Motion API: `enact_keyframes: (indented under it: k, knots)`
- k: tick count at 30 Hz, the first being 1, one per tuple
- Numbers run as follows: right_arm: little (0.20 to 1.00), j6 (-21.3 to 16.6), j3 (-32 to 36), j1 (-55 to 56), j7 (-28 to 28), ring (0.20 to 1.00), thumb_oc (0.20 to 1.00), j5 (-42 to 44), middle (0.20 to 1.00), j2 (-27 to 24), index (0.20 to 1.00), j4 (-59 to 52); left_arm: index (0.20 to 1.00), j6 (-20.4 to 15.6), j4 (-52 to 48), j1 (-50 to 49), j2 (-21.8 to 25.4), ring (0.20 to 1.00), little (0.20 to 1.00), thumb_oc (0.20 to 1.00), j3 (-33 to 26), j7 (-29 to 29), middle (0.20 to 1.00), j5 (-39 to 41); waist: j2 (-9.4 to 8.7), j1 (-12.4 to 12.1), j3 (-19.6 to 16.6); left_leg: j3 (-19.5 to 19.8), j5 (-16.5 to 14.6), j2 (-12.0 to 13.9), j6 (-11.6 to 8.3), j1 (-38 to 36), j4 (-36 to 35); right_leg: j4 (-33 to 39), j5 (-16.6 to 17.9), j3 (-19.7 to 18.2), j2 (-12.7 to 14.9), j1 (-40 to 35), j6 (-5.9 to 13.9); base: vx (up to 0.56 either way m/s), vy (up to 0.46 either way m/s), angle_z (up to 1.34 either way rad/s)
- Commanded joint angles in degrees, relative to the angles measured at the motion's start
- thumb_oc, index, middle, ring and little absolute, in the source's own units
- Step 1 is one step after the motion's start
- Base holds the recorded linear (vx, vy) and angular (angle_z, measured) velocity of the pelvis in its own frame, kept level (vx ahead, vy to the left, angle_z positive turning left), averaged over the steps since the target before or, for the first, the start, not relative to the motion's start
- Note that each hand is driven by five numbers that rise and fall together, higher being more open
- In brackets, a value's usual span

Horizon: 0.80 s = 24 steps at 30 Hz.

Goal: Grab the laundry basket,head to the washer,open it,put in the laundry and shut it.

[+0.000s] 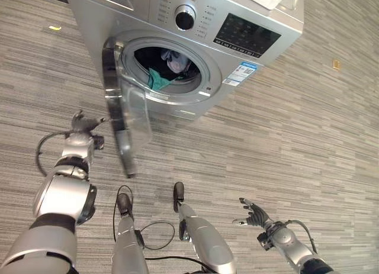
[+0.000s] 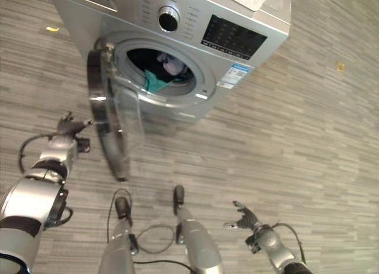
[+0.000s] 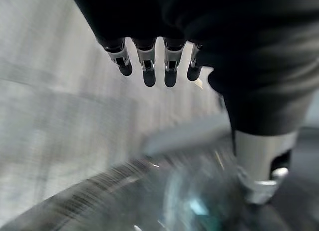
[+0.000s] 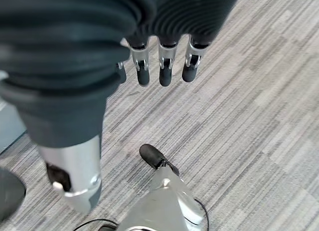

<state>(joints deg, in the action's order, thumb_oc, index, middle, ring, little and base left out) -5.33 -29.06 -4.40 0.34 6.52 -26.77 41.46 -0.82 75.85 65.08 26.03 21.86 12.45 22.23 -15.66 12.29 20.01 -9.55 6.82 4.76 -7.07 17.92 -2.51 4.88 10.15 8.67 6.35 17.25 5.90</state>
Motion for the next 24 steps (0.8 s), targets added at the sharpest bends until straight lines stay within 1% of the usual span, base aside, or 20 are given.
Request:
enact_keyframes:
  k: [1,2,4,6,7,8,9,10,12,13,14,15,16,17,18,19,20,22,23,24]
  knots:
    - [1.000,-0.68,-0.87,-0.13,-2.38,1.000,1.000,2.41,1.000,0.22,1.000,1.06,1.000,-6.83,-7.86,7.55,-12.37,1.000,1.000,1.000,0.68,-0.68,1.000,5.11,-0.86,2.92,-1.99,-0.35,-5.23,2.96,2.59,-1.06,3.04,-3.02,1.02,-3.33,2.58,5.02,5.00,0.02,-0.031,0.15]
    - [1.000,-0.65,-0.68,-0.39,-3.34,1.000,1.000,2.78,1.000,1.14,1.000,3.03,1.000,-9.45,-14.41,9.84,-22.21,1.000,1.000,1.000,4.24,0.55,1.000,9.48,-0.42,3.48,-2.09,-0.79,-4.79,2.67,2.72,-1.96,1.50,-2.60,1.09,-3.52,2.50,4.94,5.10,0.03,-0.017,0.10]
    - [1.000,-0.10,-0.35,-0.80,-4.09,1.000,1.000,2.45,1.000,1.33,1.000,3.32,1.000,-11.45,-21.68,8.88,-29.43,1.000,1.000,1.000,7.99,0.63,1.000,12.31,0.01,3.81,-2.30,-1.26,-4.58,2.44,2.92,-2.98,0.45,-2.18,1.21,-4.03,2.45,4.77,5.10,0.04,-0.016,0.05]
    - [1.000,0.14,0.27,-0.74,-4.22,1.000,1.000,2.31,1.000,0.64,1.000,1.63,1.000,-12.81,-27.17,7.99,-33.59,1.000,1.000,1.000,10.72,0.33,1.000,14.72,0.14,4.09,-2.68,-2.01,-4.40,2.35,3.01,-4.44,-0.76,-1.93,1.19,-4.67,2.21,4.50,5.03,0.03,0.000,-0.04]
    - [1.000,0.16,0.29,-0.71,-4.22,1.000,1.000,2.31,1.000,0.64,1.000,1.61,1.000,-12.81,-27.19,7.96,-33.60,1.000,1.000,1.000,10.75,0.35,1.000,14.72,0.12,4.02,-2.65,-2.05,-4.39,2.36,3.01,-4.51,-0.80,-1.93,1.19,-4.71,2.19,4.47,5.03,0.03,-0.004,-0.12]
    - [1.000,0.07,0.77,-1.02,-4.43,1.000,1.000,2.59,1.000,0.23,1.000,0.70,1.000,-14.29,-29.31,7.75,-34.93,1.000,1.000,1.000,10.66,-0.28,1.000,19.63,0.08,4.45,-2.97,-2.58,-4.12,2.31,3.02,-5.35,-1.49,-1.60,1.25,-5.01,1.91,4.22,5.08,0.02,-0.015,-0.22]
    - [1.000,0.16,1.07,-0.98,-4.43,1.000,1.000,2.55,1.000,-0.35,1.000,-0.35,1.000,-14.43,-31.25,7.43,-35.44,1.000,1.000,1.000,10.77,-1.19,1.000,21.76,0.09,4.71,-3.12,-2.75,-4.10,2.31,2.95,-5.76,-2.04,-1.46,1.32,-5.13,1.76,4.17,5.15,0.03,-0.058,-0.51]
    - [1.000,-0.13,2.58,0.66,-4.58,1.000,1.000,2.65,1.000,-1.31,1.000,-3.88,1.000,-16.10,-39.34,4.98,-33.72,1.000,1.000,1.000,11.14,-2.41,1.000,24.76,0.51,4.74,-3.84,-3.34,-3.85,2.49,2.71,-5.72,-2.49,-0.82,1.59,-5.06,1.57,4.19,5.38,0.02,-0.085,-0.59]
    - [1.000,-0.34,4.25,3.36,-4.15,1.000,1.000,1.90,1.000,-1.55,1.000,-5.22,1.000,-16.94,-45.81,-0.22,-32.29,1.000,1.000,1.000,11.58,-3.09,1.000,25.50,1.45,3.96,-4.42,-3.01,-3.77,2.37,2.54,-5.05,-2.49,-0.37,1.35,-4.43,1.61,4.23,5.24,0.01,-0.117,-0.45]
    - [1.000,-0.47,5.35,4.91,-4.08,1.000,1.000,1.12,1.000,-1.69,1.000,-5.50,1.000,-16.99,-50.87,-4.65,-29.92,1.000,1.000,1.000,12.54,-3.96,1.000,23.94,2.23,3.14,-4.34,-2.68,-3.57,2.37,2.51,-4.88,-2.49,-0.24,1.16,-3.92,1.66,4.07,5.13,0.01,-0.082,-0.14]
    - [1.000,-0.47,5.35,4.91,-4.08,1.000,1.000,1.12,1.000,-1.69,1.000,-5.50,1.000,-16.99,-50.87,-4.66,-29.92,1.000,1.000,1.000,12.54,-3.96,1.000,23.93,2.23,3.14,-4.34,-2.68,-3.57,2.37,2.51,-4.87,-2.49,-0.24,1.16,-3.93,1.66,4.07,5.13,0.00,-0.091,-0.01]
    - [1.000,-1.00,7.56,6.68,-3.99,1.000,1.000,0.42,1.000,-1.06,1.000,-4.84,1.000,-16.45,-58.58,-13.52,-24.94,1.000,1.000,1.000,14.11,-5.25,1.000,19.70,3.91,1.20,-3.25,-1.86,-3.15,2.12,2.54,-4.91,-2.49,-0.24,0.51,-3.08,1.82,3.21,4.66,0.00,-0.077,0.11]
    - [1.000,-1.16,8.01,6.96,-3.93,1.000,1.000,0.37,1.000,-0.31,1.000,-3.91,1.000,-15.52,-60.05,-17.41,-22.97,1.000,1.000,1.000,15.01,-7.47,1.000,19.57,4.44,0.39,-2.77,-1.55,-3.09,2.07,2.47,-5.09,-2.49,-0.24,0.21,-2.78,1.88,2.54,4.47,0.00,-0.077,0.11]
    - [1.000,-1.17,8.00,6.97,-3.93,1.000,1.000,0.37,1.000,-0.28,1.000,-3.90,1.000,-15.51,-60.09,-17.45,-22.94,1.000,1.000,1.000,15.03,-7.47,1.000,19.57,4.42,0.39,-2.76,-1.55,-3.09,2.07,2.47,-5.11,-2.49,-0.23,0.20,-2.77,1.89,2.51,4.47,0.01,-0.044,0.24]
    - [1.000,-1.42,8.42,7.11,-3.87,1.000,1.000,0.13,1.000,0.69,1.000,-2.23,1.000,-14.85,-60.55,-20.80,-20.91,1.000,1.000,1.000,14.96,-9.21,1.000,18.75,5.07,-0.26,-2.56,-1.28,-3.02,2.11,2.43,-5.29,-2.49,-0.22,-0.15,-2.54,1.92,1.90,4.36,0.02,-0.033,0.46]
    - [1.000,-1.83,9.35,7.12,-3.50,1.000,1.000,-0.35,1.000,2.00,1.000,-0.30,1.000,-14.06,-60.92,-28.37,-14.61,1.000,1.000,1.000,14.44,-11.33,1.000,13.94,6.68,-2.05,-2.87,-0.93,-3.04,2.21,2.39,-5.91,-2.49,-0.14,-0.84,-2.06,1.92,0.64,4.12,0.02,-0.033,0.36]
    - [1.000,-1.83,9.31,7.11,-3.50,1.000,1.000,-0.35,1.000,2.04,1.000,-0.29,1.000,-14.04,-60.97,-28.41,-14.54,1.000,1.000,1.000,14.44,-11.31,1.000,13.94,6.60,-1.95,-3.06,-0.90,-2.90,2.12,2.42,-5.66,-2.49,-0.12,-0.75,-2.05,2.01,0.85,4.12,0.03,-0.034,0.18]
    - [1.000,-2.40,10.21,6.83,-2.89,1.000,1.000,0.40,1.000,3.65,1.000,1.87,1.000,-12.60,-56.63,-38.55,-10.31,1.000,1.000,1.000,12.80,-14.67,1.000,12.19,8.28,-3.79,-3.66,-0.50,-2.92,2.36,2.32,-6.87,-2.49,-0.19,-1.65,-1.72,1.68,-0.95,3.74,0.03,-0.031,0.03]
    - [1.000,-2.41,10.19,6.81,-2.89,1.000,1.000,0.40,1.000,3.69,1.000,1.89,1.000,-12.60,-56.64,-38.55,-10.27,1.000,1.000,1.000,12.80,-14.67,1.000,12.19,8.22,-3.70,-3.84,-0.46,-2.78,2.28,2.34,-6.61,-2.49,-0.17,-1.57,-1.71,1.77,-0.73,3.74,0.03,-0.010,0.14]
    - [1.000,-2.50,10.56,6.95,-2.22,1.000,1.000,0.68,1.000,3.45,1.000,1.68,1.000,-12.55,-56.41,-42.02,-6.72,1.000,1.000,1.000,13.00,-16.98,1.000,8.74,8.95,-4.46,-4.03,-0.45,-2.93,2.34,2.33,-7.09,-2.49,-0.14,-1.85,-1.81,1.71,-1.31,3.75,0.03,0.010,0.19]
